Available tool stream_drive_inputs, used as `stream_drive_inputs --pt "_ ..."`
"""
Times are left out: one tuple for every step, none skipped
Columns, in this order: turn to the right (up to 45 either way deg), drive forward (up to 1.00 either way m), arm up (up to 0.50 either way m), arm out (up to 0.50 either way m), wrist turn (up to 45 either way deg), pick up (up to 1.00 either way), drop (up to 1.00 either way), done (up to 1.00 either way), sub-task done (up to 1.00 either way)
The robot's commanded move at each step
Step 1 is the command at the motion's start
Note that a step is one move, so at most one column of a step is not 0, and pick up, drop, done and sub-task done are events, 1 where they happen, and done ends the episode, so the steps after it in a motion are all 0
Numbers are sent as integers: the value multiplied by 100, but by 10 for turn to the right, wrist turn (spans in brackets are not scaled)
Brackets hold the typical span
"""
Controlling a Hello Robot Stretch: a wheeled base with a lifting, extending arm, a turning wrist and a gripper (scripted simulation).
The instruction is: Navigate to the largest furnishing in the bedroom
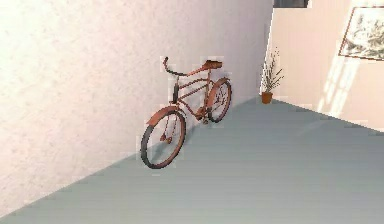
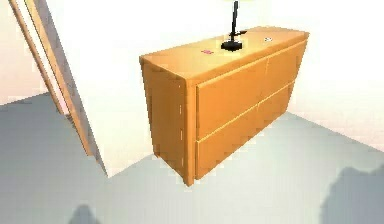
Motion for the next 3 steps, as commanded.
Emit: stream_drive_inputs --pt "-450 0 0 0 0 0 0 0 0" --pt "-360 0 0 0 0 0 0 0 0" --pt "0 100 0 0 0 0 0 0 0"
